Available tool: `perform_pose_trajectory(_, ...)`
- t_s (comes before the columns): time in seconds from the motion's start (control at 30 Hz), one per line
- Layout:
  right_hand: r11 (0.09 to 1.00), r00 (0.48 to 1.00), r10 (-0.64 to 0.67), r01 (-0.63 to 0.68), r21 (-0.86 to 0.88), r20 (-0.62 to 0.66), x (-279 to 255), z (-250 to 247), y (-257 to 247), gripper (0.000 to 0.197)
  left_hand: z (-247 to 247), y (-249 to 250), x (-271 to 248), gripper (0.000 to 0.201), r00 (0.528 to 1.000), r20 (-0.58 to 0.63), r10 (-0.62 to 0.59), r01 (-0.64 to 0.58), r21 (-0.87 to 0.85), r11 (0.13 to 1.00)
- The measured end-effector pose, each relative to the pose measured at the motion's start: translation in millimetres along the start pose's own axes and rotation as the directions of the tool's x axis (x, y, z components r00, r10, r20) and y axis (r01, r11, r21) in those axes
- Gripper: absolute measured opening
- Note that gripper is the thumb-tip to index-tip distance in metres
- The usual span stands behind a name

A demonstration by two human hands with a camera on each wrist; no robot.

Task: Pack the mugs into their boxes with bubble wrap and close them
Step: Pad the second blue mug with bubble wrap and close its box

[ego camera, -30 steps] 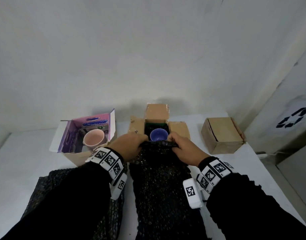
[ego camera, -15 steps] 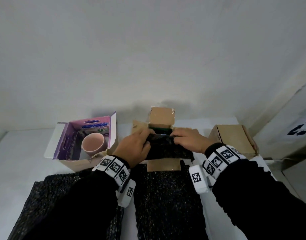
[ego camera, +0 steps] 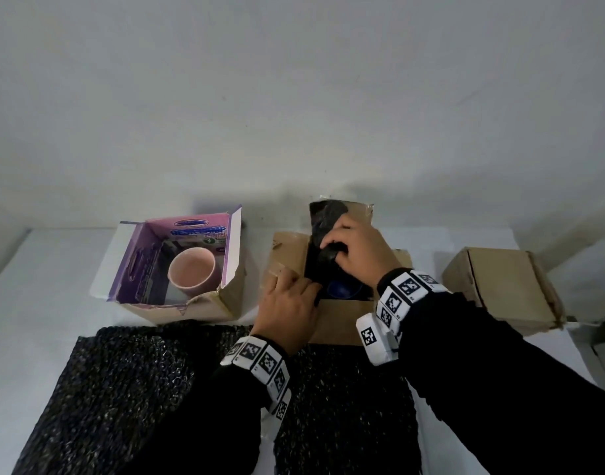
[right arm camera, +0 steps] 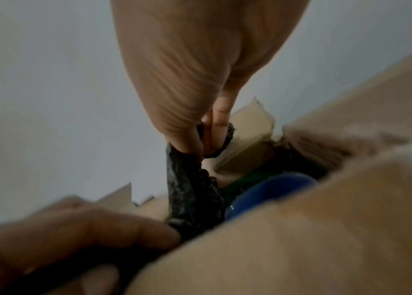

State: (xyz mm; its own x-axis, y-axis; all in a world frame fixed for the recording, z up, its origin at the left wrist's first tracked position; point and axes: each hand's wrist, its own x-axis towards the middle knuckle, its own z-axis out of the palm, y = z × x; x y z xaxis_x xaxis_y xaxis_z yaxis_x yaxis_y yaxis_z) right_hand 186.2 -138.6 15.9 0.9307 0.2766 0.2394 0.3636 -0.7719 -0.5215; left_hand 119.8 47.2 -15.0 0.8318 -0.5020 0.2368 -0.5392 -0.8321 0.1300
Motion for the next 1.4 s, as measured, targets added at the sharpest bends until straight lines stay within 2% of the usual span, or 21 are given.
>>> perform_pose_trajectory(0.13, 0.999, 0.993, -0.033, 0.029, 0.032, 0.115, -2, 24, 7, 0.029, 5, 0, -4, 0.030, 0.999, -0.010, -0.048, 0.049, 0.093, 0.994)
perform_pose_trajectory(0.23, 0.998, 0.985, -0.050, 0.055, -0.024, 0.162, 0, 31, 7, 0.027, 5, -1, -4, 0.021, 0.994, -0.050, -0.093, 0.098, 0.107, 0.989)
perform_pose_trajectory(0.33, 0.983, 0.968, 0.070, -0.026, -0.181, 0.242, 2, 36, 12, 0.031, 6, -6, 0, 0.019, 0.979, -0.129, -0.155, 0.141, -0.112, 0.984)
perform_pose_trajectory(0.4, 0.949, 0.942, 0.091, 0.015, -0.314, 0.322, 2, 37, 16, 0.039, 5, -9, 2, 0.017, 0.972, -0.134, -0.192, 0.153, -0.256, 0.954)
perform_pose_trajectory(0.5, 0.882, 0.921, 0.036, 0.153, -0.446, 0.387, 2, 36, 14, 0.037, 6, -12, 6, 0.016, 0.972, -0.128, -0.198, 0.153, -0.294, 0.943)
perform_pose_trajectory(0.63, 0.837, 0.903, 0.108, 0.143, -0.528, 0.417, 2, 37, 11, 0.033, 0, -8, 8, 0.019, 0.985, -0.122, -0.124, 0.075, -0.342, 0.937)
perform_pose_trajectory(0.7, 0.877, 0.909, 0.106, 0.105, -0.468, 0.402, 2, 37, 13, 0.034, -2, -7, 3, 0.020, 0.991, -0.122, -0.060, 0.013, -0.351, 0.936)
perform_pose_trajectory(0.8, 0.992, 0.968, 0.076, -0.049, -0.117, 0.238, -1, 34, 15, 0.029, 2, -11, 0, 0.026, 0.993, -0.120, 0.000, -0.023, -0.190, 0.982)
perform_pose_trajectory(0.83, 0.998, 0.979, 0.068, -0.068, -0.006, 0.191, -3, 31, 15, 0.025, 2, -13, 2, 0.026, 0.992, -0.125, -0.030, 0.012, -0.141, 0.990)
perform_pose_trajectory(0.9, 0.990, 0.985, 0.056, -0.077, 0.121, 0.164, -8, 28, 13, 0.021, -1, -15, 8, 0.025, 0.984, -0.100, -0.145, 0.126, -0.174, 0.977)
perform_pose_trajectory(1.0, 0.957, 0.963, 0.072, -0.140, 0.254, 0.261, -17, 27, 12, 0.025, -6, -16, 14, 0.017, 0.980, -0.014, -0.200, 0.192, -0.218, 0.957)
perform_pose_trajectory(1.07, 0.946, 0.951, 0.063, -0.153, 0.284, 0.302, -23, 27, 11, 0.031, -8, -17, 12, 0.013, 0.988, -0.023, -0.156, 0.148, -0.204, 0.968)
perform_pose_trajectory(1.17, 0.960, 0.950, 0.013, -0.100, 0.261, 0.313, -26, 26, 10, 0.035, -5, -20, 6, 0.021, 0.997, -0.074, -0.037, 0.029, -0.114, 0.993)
perform_pose_trajectory(1.23, 0.975, 0.936, -0.003, -0.076, 0.209, 0.353, -23, 27, 10, 0.032, -6, -19, 4, 0.028, 0.998, -0.057, 0.003, -0.010, -0.130, 0.992)
perform_pose_trajectory(1.3, 0.987, 0.924, 0.009, -0.069, 0.142, 0.382, -19, 27, 10, 0.027, -6, -19, 4, 0.034, 0.999, -0.038, -0.014, 0.006, -0.197, 0.980)
perform_pose_trajectory(1.4, 0.997, 0.928, 0.050, -0.066, 0.030, 0.368, -16, 29, 6, 0.021, -3, -20, 2, 0.026, 0.985, -0.109, -0.131, 0.118, -0.119, 0.986)
